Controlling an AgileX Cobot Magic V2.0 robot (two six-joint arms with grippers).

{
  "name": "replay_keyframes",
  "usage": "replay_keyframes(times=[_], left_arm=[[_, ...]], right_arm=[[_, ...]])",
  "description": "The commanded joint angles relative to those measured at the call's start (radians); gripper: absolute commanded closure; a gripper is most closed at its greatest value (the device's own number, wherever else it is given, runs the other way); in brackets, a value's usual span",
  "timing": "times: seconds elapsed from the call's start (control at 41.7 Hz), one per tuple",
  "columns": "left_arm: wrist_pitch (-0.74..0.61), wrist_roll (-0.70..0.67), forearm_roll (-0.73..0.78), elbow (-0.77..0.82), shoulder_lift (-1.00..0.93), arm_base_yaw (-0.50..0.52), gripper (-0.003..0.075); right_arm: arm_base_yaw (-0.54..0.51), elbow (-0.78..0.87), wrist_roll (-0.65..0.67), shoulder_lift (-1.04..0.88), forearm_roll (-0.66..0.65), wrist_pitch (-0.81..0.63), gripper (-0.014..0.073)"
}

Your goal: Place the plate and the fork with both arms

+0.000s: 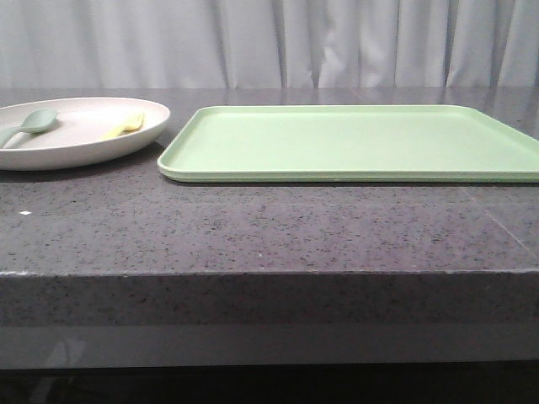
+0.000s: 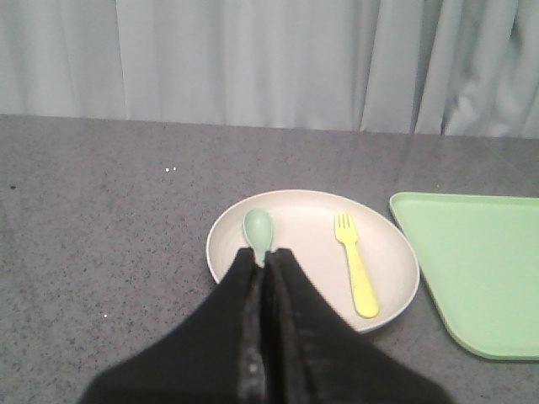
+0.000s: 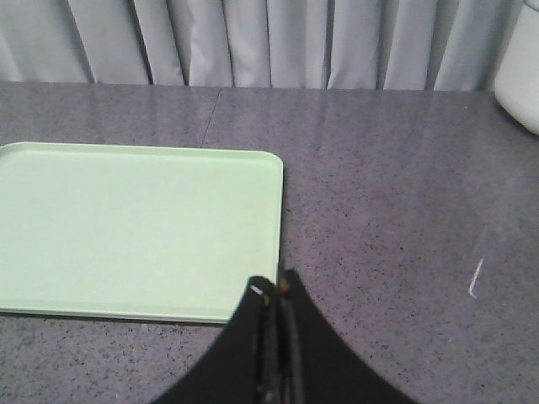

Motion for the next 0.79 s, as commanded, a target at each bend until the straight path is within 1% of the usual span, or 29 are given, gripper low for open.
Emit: replay_keyframes(times=[0.0,0.408,0.504,0.528,0.552,0.576,0.6,0.624,0.648,0.672,0.696,0.719,0.743,0.767], left_arm=[[-0.062,-0.013,-0.006,-0.032,0.039,-0.001,0.0741],[-0.065,-0.013,-0.006,-0.032,0.070,-0.001,0.0740],[-0.067,-0.018,-0.008,-0.032,0.070,-0.001,0.0729],[-0.073,-0.018,-0.008,-0.032,0.070,-0.001,0.0710],[-0.073,-0.018,-0.008,-0.032,0.070,-0.001,0.0689],[-0.073,-0.018,-0.003,-0.032,0.070,-0.001,0.0651],[-0.073,-0.018,0.005,-0.032,0.070,-0.001,0.0615],[-0.073,-0.018,0.011,-0.032,0.070,-0.001,0.0561],[-0.073,-0.018,0.019,-0.032,0.070,-0.001,0.0515],[-0.073,-0.013,0.024,-0.032,0.070,-0.001,0.0450],[-0.070,-0.006,0.026,-0.032,0.070,-0.001,0.0398],[-0.063,0.021,0.031,-0.032,0.070,-0.001,0.0344],[-0.059,0.055,0.031,-0.032,0.070,-0.001,0.0274],[-0.058,0.074,0.031,-0.032,0.070,-0.001,0.0213]], right_arm=[[-0.003,-0.036,-0.010,0.033,-0.002,-0.085,0.0712],[-0.003,-0.036,-0.010,0.039,-0.001,-0.089,0.0712],[-0.003,-0.036,-0.010,0.039,-0.001,-0.089,0.0693],[-0.003,-0.036,-0.010,0.039,-0.001,-0.091,0.0675],[-0.003,-0.036,-0.010,0.039,-0.002,-0.094,0.0638],[-0.003,-0.036,-0.010,0.039,-0.003,-0.097,0.0603],[-0.003,-0.036,-0.010,0.039,-0.003,-0.100,0.0545],[-0.003,-0.036,-0.010,0.039,-0.003,-0.100,0.0494],[-0.003,-0.036,-0.010,0.039,-0.003,-0.100,0.0426],[-0.003,-0.036,-0.010,0.039,-0.003,-0.100,0.0359],[-0.003,-0.036,-0.010,0.039,-0.003,-0.100,0.0328],[-0.003,-0.036,-0.010,0.039,-0.003,-0.099,0.0271],[-0.003,-0.036,-0.010,0.039,-0.002,-0.099,0.0224],[-0.003,-0.036,-0.010,0.039,-0.002,-0.100,0.0196]])
